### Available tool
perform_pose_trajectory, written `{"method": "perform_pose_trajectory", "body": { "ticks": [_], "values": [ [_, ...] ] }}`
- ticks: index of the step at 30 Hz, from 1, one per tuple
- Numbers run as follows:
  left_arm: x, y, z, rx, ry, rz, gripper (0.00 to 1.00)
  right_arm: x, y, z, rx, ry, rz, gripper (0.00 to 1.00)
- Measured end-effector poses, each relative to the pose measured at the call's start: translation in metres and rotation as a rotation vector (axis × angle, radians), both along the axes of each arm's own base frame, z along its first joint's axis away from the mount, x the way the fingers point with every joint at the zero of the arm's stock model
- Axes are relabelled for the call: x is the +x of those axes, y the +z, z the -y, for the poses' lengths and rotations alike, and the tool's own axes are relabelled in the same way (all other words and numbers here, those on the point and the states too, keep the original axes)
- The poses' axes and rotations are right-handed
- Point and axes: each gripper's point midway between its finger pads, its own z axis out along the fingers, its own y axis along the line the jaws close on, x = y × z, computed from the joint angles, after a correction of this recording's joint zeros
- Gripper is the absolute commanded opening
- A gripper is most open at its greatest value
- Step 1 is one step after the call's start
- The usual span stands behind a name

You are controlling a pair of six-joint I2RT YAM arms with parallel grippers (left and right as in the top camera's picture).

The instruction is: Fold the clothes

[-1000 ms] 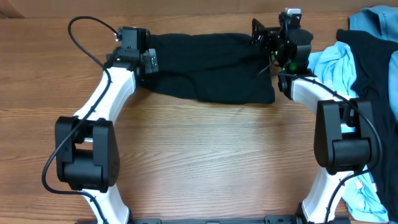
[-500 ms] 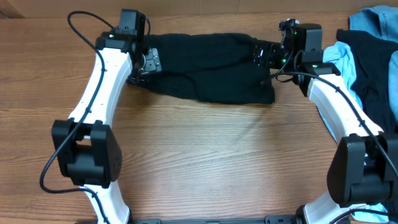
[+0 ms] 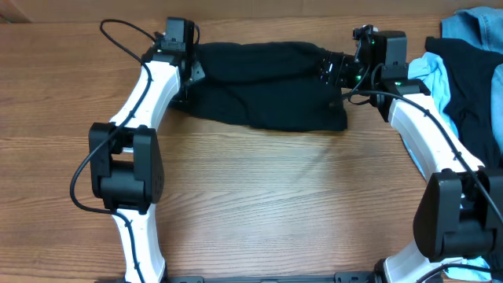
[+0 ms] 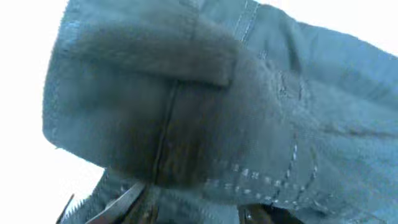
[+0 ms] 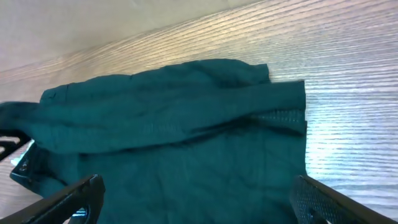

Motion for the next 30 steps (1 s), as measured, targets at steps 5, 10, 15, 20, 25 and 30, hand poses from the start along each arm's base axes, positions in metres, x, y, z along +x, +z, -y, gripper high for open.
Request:
{"method": "perform_pose_trajectory", "body": {
  "ticks": [5,10,15,20,25,30],
  "values": [
    [0.065,0.047,0.004,0.060,-0.076,0.325,0.98,-0.002,-0.002,0.000,-0.001,0.000,-0.012,1.00],
    [0.063,-0.036,0.003,0.132,-0.152,0.178,1.00,-0.003,-0.003,0.000,-0.002,-0.001,-0.017,1.00],
    [0.021,-0.040,-0.003,0.173,-0.212,-0.056,1.00,0.002,-0.002,0.027,-0.007,-0.055,-0.011,1.00],
    [0.054,0.055,-0.003,0.225,-0.268,0.108,1.00,-0.010,-0.016,0.054,-0.028,-0.079,-0.084,1.00],
    [0.070,0.114,-0.017,0.271,-0.277,0.241,1.00,-0.021,-0.024,0.045,-0.031,-0.035,-0.131,1.00],
    [0.000,0.059,-0.001,0.164,-0.405,-0.111,1.00,-0.021,-0.029,0.043,-0.085,0.028,-0.115,1.00]
  ]
}}
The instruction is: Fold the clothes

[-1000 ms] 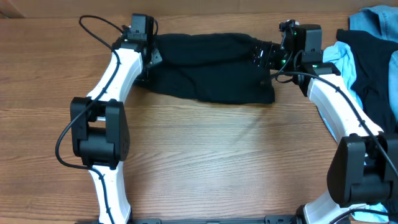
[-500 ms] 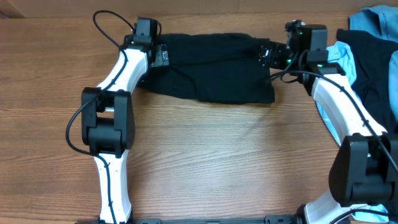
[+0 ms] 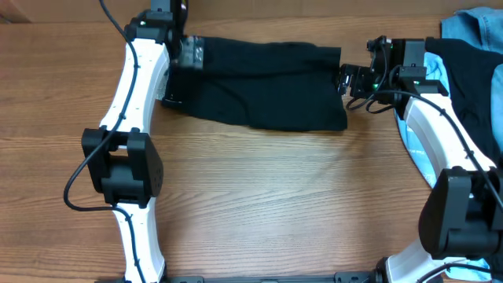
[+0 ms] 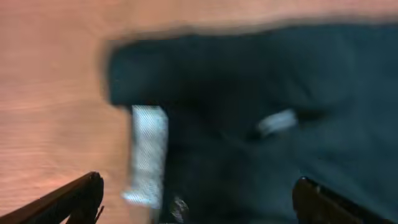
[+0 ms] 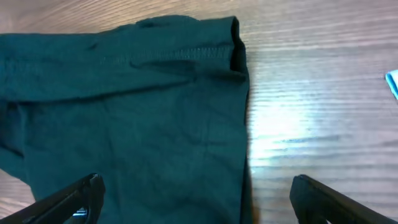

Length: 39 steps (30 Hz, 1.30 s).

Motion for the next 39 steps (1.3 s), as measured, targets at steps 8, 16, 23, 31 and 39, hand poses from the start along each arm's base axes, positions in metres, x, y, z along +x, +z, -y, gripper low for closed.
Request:
{"method": "perform_pose_trajectory", "body": {
  "ticks": [8,16,23,31,39],
  "values": [
    [-0.002,-0.002,0.011,-0.071,-0.030,-0.015,1.00,-0.004,-0.058,-0.006,0.016,0.050,-0.121,1.00],
    [0.017,-0.073,0.004,-0.070,-0.014,-0.070,1.00,0.002,-0.066,-0.010,0.033,0.067,-0.110,0.96],
    [0.056,-0.084,0.008,-0.081,-0.023,0.067,1.00,0.001,-0.090,-0.010,0.036,0.066,-0.151,0.96],
    [0.071,-0.070,0.006,-0.066,-0.014,0.140,1.00,0.002,-0.106,-0.015,0.036,0.082,-0.170,0.93],
    [0.027,0.048,-0.017,-0.125,0.076,0.044,1.00,0.013,-0.074,-0.015,0.052,0.082,-0.193,0.13]
  ]
}}
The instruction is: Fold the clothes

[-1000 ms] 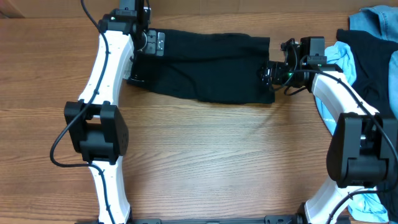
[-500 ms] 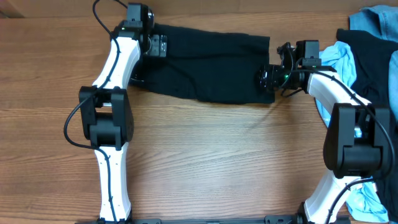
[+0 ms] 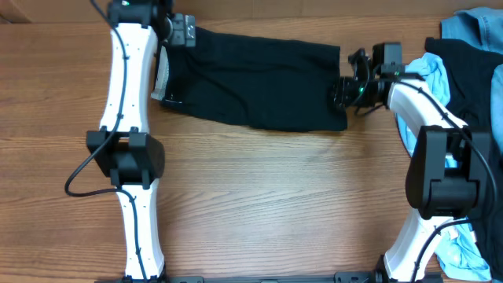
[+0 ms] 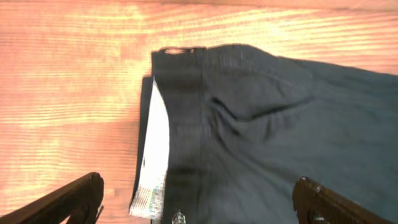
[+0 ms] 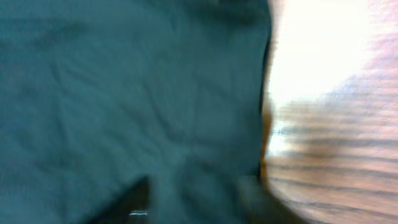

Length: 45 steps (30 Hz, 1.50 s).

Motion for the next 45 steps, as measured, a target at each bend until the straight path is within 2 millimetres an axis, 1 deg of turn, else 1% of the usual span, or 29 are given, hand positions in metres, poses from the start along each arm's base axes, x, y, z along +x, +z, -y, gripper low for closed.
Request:
{"method": "perform_pose_trajectory", "body": {
  "ticks": [1,2,3,5,7,9,11,15,16,21,23,25,26,27,30,32,33,34,38,42,45],
  "values": [
    [-0.006,0.006,-0.004,-0.027,0.013,-0.010,1.00,0.009,0.012,0.000,0.000,-0.002,0.027,0.08],
    [-0.011,0.007,-0.008,-0.049,0.021,-0.027,1.00,0.016,0.022,0.001,0.001,-0.003,0.053,0.04],
    [-0.017,0.004,-0.014,-0.078,0.032,-0.057,1.00,0.023,0.030,0.002,-0.001,0.000,0.081,0.04],
    [-0.027,-0.004,-0.028,-0.134,0.061,-0.109,1.00,0.023,0.031,0.002,0.003,-0.004,0.080,0.04],
    [-0.031,-0.012,-0.038,-0.176,0.075,-0.139,1.00,0.024,0.029,0.000,0.014,0.002,0.081,0.04],
    [-0.033,-0.018,-0.038,-0.195,0.037,-0.154,1.00,0.026,0.023,-0.004,0.038,0.016,0.080,0.04],
    [-0.034,-0.020,-0.032,-0.202,-0.014,-0.161,1.00,0.026,0.003,-0.010,0.069,0.035,0.051,0.04],
    [-0.035,-0.022,-0.022,-0.226,-0.087,-0.161,1.00,0.019,-0.043,-0.015,0.102,0.048,-0.039,0.04],
    [-0.035,-0.022,-0.021,-0.230,-0.096,-0.159,1.00,0.019,-0.046,-0.017,0.119,0.055,-0.039,0.04],
    [-0.035,-0.022,-0.019,-0.232,-0.133,-0.155,1.00,0.020,-0.046,-0.020,0.139,0.064,-0.036,0.04],
    [-0.035,-0.028,-0.021,-0.237,-0.132,-0.166,1.00,0.020,-0.046,-0.020,0.139,0.064,-0.036,0.04],
    [-0.031,-0.050,-0.031,-0.258,-0.115,-0.194,1.00,0.019,-0.046,-0.019,0.137,0.063,-0.037,0.04],
    [-0.028,-0.067,-0.040,-0.293,-0.105,-0.212,1.00,0.019,-0.046,-0.019,0.131,0.062,-0.039,0.04],
    [-0.027,-0.081,-0.048,-0.324,-0.093,-0.228,1.00,0.018,-0.047,-0.018,0.129,0.062,-0.042,0.04],
    [-0.027,-0.123,-0.081,-0.454,-0.034,-0.262,1.00,0.017,-0.047,-0.018,0.124,0.062,-0.054,0.04],
    [-0.027,-0.141,-0.099,-0.488,-0.001,-0.264,1.00,0.014,-0.047,-0.018,0.125,0.061,-0.068,0.04],
    [-0.024,-0.145,-0.102,-0.495,0.000,-0.252,1.00,0.013,-0.048,-0.018,0.125,0.061,-0.075,0.04],
    [-0.021,-0.149,-0.101,-0.501,-0.005,-0.245,1.00,0.012,-0.048,-0.018,0.125,0.060,-0.078,0.04],
    [-0.008,-0.151,-0.077,-0.562,-0.069,-0.202,1.00,0.006,-0.050,-0.018,0.123,0.058,-0.109,0.04],
    [0.002,-0.149,-0.048,-0.660,-0.143,-0.166,1.00,0.006,-0.050,-0.017,0.116,0.056,-0.116,0.04],
    [0.006,-0.149,-0.021,-0.691,-0.199,-0.162,1.00,0.005,-0.050,-0.017,0.116,0.055,-0.118,0.04]
  ]
}}
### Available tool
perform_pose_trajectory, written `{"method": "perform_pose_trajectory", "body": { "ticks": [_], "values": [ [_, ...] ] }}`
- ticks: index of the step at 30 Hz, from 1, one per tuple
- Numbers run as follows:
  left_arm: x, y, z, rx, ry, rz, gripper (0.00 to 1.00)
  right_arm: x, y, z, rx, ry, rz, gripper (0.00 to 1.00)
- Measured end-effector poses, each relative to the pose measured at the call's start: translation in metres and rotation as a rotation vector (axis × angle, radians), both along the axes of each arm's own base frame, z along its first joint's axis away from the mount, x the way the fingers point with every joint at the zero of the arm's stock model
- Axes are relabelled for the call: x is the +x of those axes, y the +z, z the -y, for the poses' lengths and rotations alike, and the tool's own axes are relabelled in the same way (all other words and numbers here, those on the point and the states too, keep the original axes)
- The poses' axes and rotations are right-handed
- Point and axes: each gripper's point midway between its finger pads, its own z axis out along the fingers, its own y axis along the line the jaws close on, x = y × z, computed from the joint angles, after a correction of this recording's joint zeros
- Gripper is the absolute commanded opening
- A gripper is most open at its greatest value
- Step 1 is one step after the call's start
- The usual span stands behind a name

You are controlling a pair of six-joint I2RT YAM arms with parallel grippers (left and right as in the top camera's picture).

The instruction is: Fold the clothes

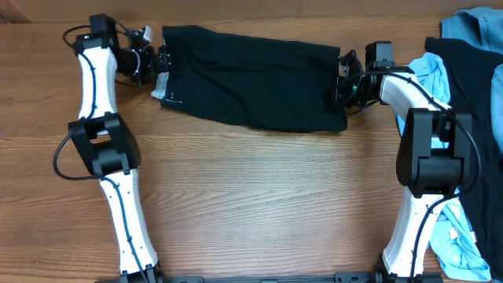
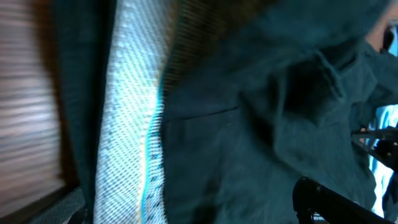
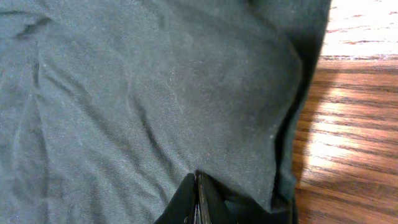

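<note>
A black garment (image 1: 251,79) lies flat and long across the far side of the wooden table (image 1: 251,204). At its left end my left gripper (image 1: 159,60) is open. In the left wrist view the fingers stand wide apart, with the garment's white woven lining (image 2: 134,124) and dark cloth (image 2: 261,124) between them. My right gripper (image 1: 343,85) is at the garment's right edge. In the right wrist view its fingertips (image 3: 198,186) are pressed together, shut on a pinch of the black cloth (image 3: 155,93).
A heap of blue and black clothes (image 1: 464,63) lies at the table's far right, just behind my right arm. Bare wood (image 3: 348,124) shows right of the garment's edge. The garment reaches close to the table's far edge.
My right gripper, then half shut over the right edge, is now shut on the cloth. My left gripper has moved from above the garment's far left corner to its left end, still open.
At first my left gripper was pressed close into the garment's left end and the right hung open over its right end. Then both stood open, clear of the flattened garment. Later the right came in on the right edge and has shut there; the left has come back to the left end.
</note>
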Motion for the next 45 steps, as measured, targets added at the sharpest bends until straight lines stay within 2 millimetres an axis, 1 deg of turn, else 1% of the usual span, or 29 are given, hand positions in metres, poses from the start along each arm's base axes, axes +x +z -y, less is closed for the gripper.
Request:
{"method": "perform_pose_trajectory", "body": {
  "ticks": [1,2,3,4,5,6,8,10,11,14,16,19,22,23,25,26,28,29,30,31,32,33,34,36,39,42,43,44,45],
  "values": [
    [0.001,-0.001,0.008,-0.003,-0.014,0.005,0.98,0.000,0.000,0.000,0.000,0.000,0.000,0.04],
    [0.002,-0.001,0.016,-0.008,-0.029,0.013,0.79,0.000,0.000,0.000,0.000,0.000,0.000,0.04],
    [0.004,-0.001,0.024,-0.012,-0.043,0.020,0.62,0.000,0.000,0.000,0.000,0.001,0.000,0.04],
    [0.004,-0.001,0.029,-0.015,-0.050,0.019,0.23,-0.001,0.000,0.000,-0.001,0.000,-0.003,0.04],
    [0.002,-0.010,0.039,-0.017,-0.067,0.005,0.06,-0.001,0.000,0.000,-0.002,-0.001,-0.006,0.04],
    [0.000,-0.014,0.043,-0.019,-0.068,-0.012,0.04,-0.001,0.000,0.000,-0.002,-0.001,-0.007,0.04],
    [-0.007,-0.026,0.049,-0.050,-0.071,-0.061,0.04,-0.002,0.000,0.001,-0.004,-0.002,-0.013,0.04],
    [-0.013,-0.026,0.045,-0.068,-0.056,-0.098,0.04,-0.004,0.000,0.001,-0.005,-0.002,-0.021,0.04],
    [-0.020,-0.025,0.042,-0.080,-0.045,-0.138,0.04,-0.005,-0.001,0.001,-0.005,-0.001,-0.027,0.04],
    [-0.027,-0.023,0.021,-0.077,-0.002,-0.185,0.04,-0.008,-0.001,0.000,0.000,-0.001,-0.042,0.04],
    [-0.036,-0.019,0.004,-0.043,0.027,-0.231,0.04,-0.012,0.000,-0.004,0.021,0.006,-0.062,0.04],
    [-0.051,-0.015,-0.005,0.042,0.015,-0.276,0.04,-0.017,0.000,-0.010,0.033,0.019,-0.077,0.04],
    [-0.052,0.005,-0.011,0.141,-0.002,-0.241,0.04,-0.022,0.000,-0.025,0.036,0.050,-0.087,0.04],
    [-0.050,0.020,-0.009,0.177,-0.010,-0.210,0.04,-0.023,0.000,-0.029,0.034,0.060,-0.087,0.04],
    [-0.047,0.041,0.001,0.214,-0.029,-0.157,0.04,-0.022,0.000,-0.034,0.028,0.057,-0.087,0.04],
    [-0.045,0.055,0.010,0.230,-0.043,-0.124,0.04,-0.022,-0.001,-0.036,0.024,0.057,-0.086,0.04],
    [-0.044,0.087,0.036,0.256,-0.086,-0.046,0.04,-0.021,-0.001,-0.039,0.015,0.054,-0.087,0.04],
    [-0.045,0.113,0.061,0.266,-0.124,0.020,0.04,-0.021,-0.001,-0.039,0.017,0.048,-0.091,0.04],
    [-0.047,0.128,0.078,0.270,-0.152,0.063,0.04,-0.021,-0.001,-0.039,0.018,0.045,-0.092,0.04],
    [-0.049,0.141,0.096,0.273,-0.181,0.100,0.04,-0.021,-0.001,-0.039,0.019,0.042,-0.093,0.04],
    [-0.054,0.154,0.122,0.272,-0.224,0.141,0.04,-0.021,-0.001,-0.039,0.019,0.041,-0.092,0.04],
    [-0.059,0.159,0.145,0.273,-0.266,0.162,0.04,-0.021,-0.001,-0.039,0.019,0.040,-0.094,0.04],
    [-0.064,0.158,0.169,0.285,-0.310,0.181,0.04,-0.021,-0.001,-0.039,0.019,0.039,-0.093,0.04],
    [-0.070,0.156,0.203,0.321,-0.361,0.214,0.04,-0.021,-0.001,-0.039,0.019,0.039,-0.093,0.04],
    [-0.082,0.156,0.262,0.395,-0.408,0.282,0.06,-0.021,-0.001,-0.039,0.019,0.039,-0.093,0.04],
    [-0.089,0.151,0.292,0.429,-0.416,0.307,0.06,-0.021,-0.001,-0.039,0.020,0.039,-0.094,0.04],
    [-0.091,0.145,0.297,0.438,-0.414,0.298,0.06,-0.021,-0.001,-0.039,0.019,0.039,-0.094,0.04],
    [-0.088,0.134,0.300,0.442,-0.395,0.286,0.06,-0.021,-0.001,-0.039,0.019,0.039,-0.094,0.04],
    [-0.084,0.123,0.299,0.448,-0.378,0.266,0.07,-0.021,-0.001,-0.039,0.019,0.039,-0.095,0.04]
  ]
}}
